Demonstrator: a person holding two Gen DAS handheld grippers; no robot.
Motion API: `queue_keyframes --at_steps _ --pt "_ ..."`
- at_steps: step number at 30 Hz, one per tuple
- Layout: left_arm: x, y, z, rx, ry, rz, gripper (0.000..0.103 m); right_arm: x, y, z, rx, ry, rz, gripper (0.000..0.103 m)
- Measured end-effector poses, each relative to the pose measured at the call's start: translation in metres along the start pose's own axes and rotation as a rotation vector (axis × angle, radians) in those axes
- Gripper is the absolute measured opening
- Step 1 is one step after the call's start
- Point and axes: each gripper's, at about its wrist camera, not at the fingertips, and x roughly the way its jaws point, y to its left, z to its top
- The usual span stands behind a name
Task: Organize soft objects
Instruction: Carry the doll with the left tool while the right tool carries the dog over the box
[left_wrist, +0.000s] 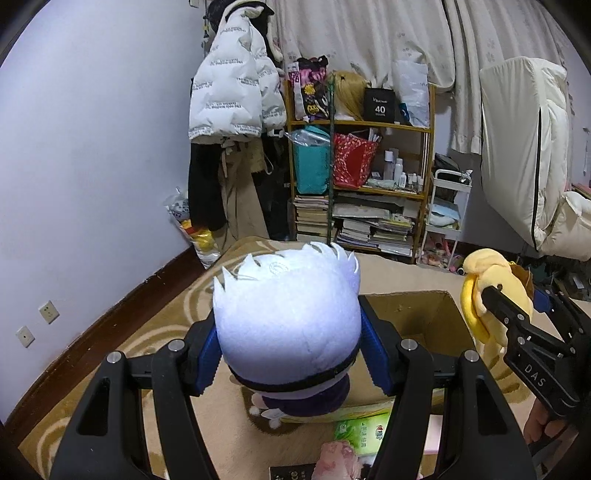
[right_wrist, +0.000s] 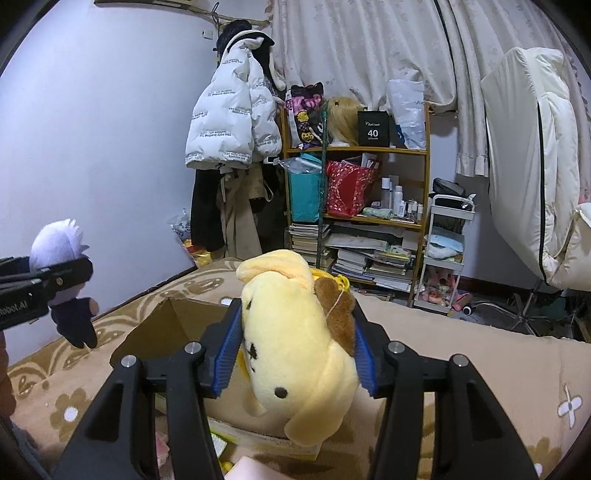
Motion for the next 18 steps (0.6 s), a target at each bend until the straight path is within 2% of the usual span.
queue_keyframes --at_steps 9,18 --pt "0.031 -0.003 -0.016 -0.006 0.071 -0.031 0.064 0.017 -0.001 -0.013 -0.001 0.030 0.027 0.058" --pt "0.044 -0.007 -0.026 0.005 0.103 -0.066 0.065 0.032 -0.005 -0.028 0.015 0.071 0.063 0.058"
